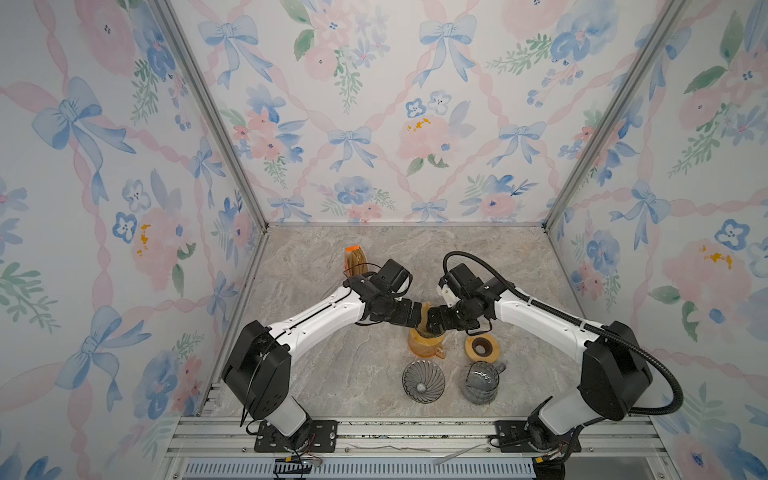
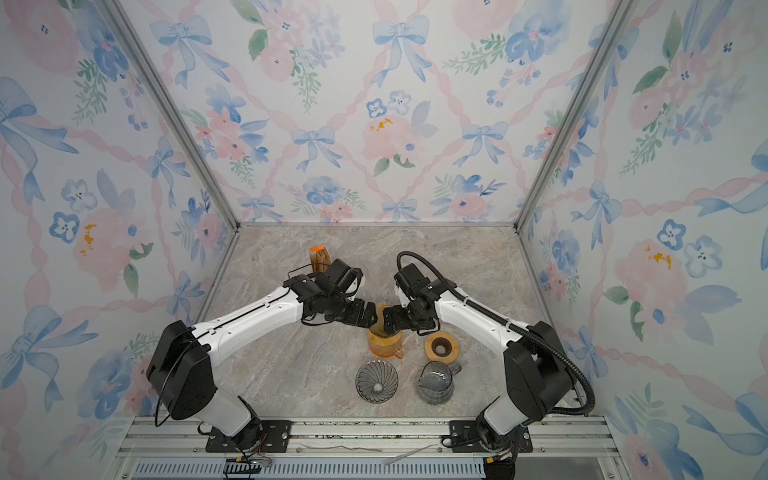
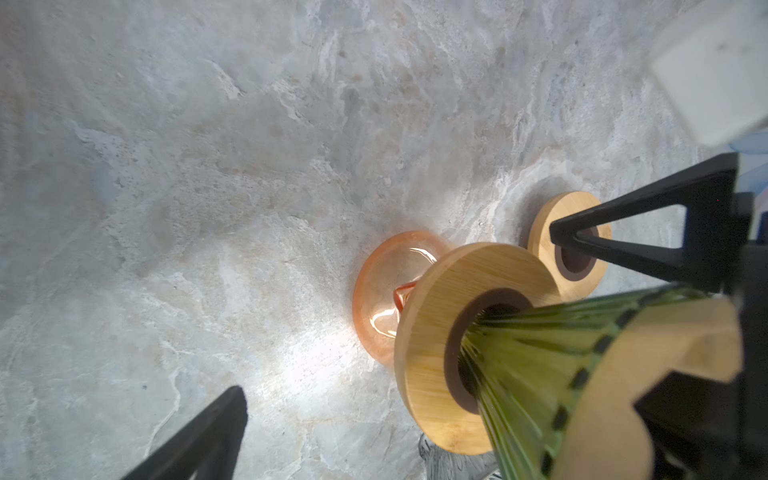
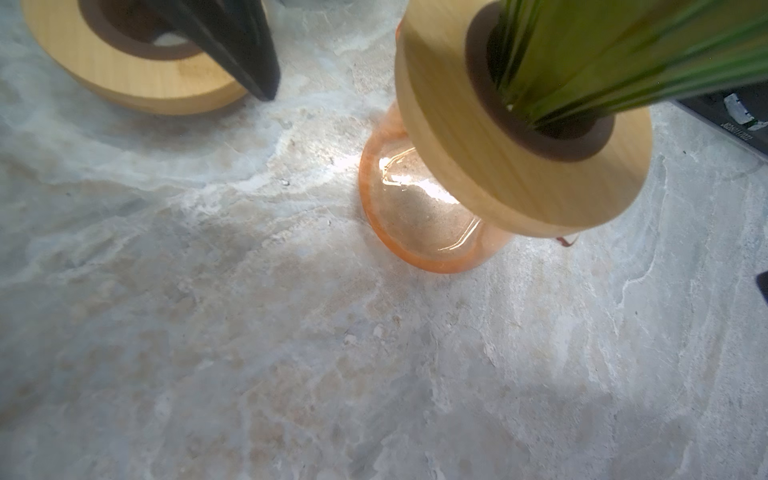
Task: Place the coffee filter in the dripper
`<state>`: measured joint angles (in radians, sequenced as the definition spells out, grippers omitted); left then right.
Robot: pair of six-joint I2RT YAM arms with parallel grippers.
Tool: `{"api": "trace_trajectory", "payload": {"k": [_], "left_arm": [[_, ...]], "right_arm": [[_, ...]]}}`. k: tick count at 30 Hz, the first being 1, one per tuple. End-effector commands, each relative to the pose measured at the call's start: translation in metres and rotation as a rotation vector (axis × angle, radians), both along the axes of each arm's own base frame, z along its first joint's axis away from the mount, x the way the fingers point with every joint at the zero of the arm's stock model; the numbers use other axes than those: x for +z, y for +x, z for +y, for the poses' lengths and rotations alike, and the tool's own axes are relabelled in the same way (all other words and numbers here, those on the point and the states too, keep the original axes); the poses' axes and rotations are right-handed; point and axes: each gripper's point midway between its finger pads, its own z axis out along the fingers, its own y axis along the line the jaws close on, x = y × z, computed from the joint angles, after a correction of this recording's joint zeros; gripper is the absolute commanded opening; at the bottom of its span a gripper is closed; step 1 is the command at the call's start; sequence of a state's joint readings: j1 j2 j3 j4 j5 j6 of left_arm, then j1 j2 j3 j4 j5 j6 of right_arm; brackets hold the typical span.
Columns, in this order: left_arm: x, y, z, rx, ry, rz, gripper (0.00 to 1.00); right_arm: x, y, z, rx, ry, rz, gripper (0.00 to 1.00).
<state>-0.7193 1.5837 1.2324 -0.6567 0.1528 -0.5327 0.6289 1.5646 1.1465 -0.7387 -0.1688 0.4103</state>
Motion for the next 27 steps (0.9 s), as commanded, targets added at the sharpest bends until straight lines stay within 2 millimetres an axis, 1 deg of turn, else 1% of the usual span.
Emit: {"api": "trace_trajectory", "payload": {"k": [1,3,6,13,19,23,27], "left_arm": [[-0.013,-0.004,0.009,-0.009,0.055,0.018,0.98],[-0.013,-0.003,0.009,-0.008,0.055,0.017,0.98],[-0.011,-0.002,0.008,-0.009,0.05,0.014,0.98],[-0.011,-0.001,0.005,-0.015,0.047,0.018,0.98],[-0.012,-0.001,0.007,-0.012,0.052,0.016,0.98],[-0.011,-0.001,0.007,-0.011,0.049,0.017,0.98],[-0.009,0.001,0.007,-0.005,0.041,0.015,0.98]], "right_arm": [[0.016,0.002,0.001,0.002,0.028,-0.016,0.96],[0.023,0.001,0.002,0.012,0.044,-0.027,0.96],[0.027,0.0,-0.002,0.007,0.047,-0.03,0.96],[0.021,0.003,-0.015,-0.038,0.061,-0.014,0.96],[0.017,0.005,-0.019,-0.057,0.055,-0.005,0.96],[0.019,0.006,-0.023,-0.071,0.042,-0.012,0.96],[0.026,0.004,-0.024,-0.076,0.051,-0.022,0.96]]}}
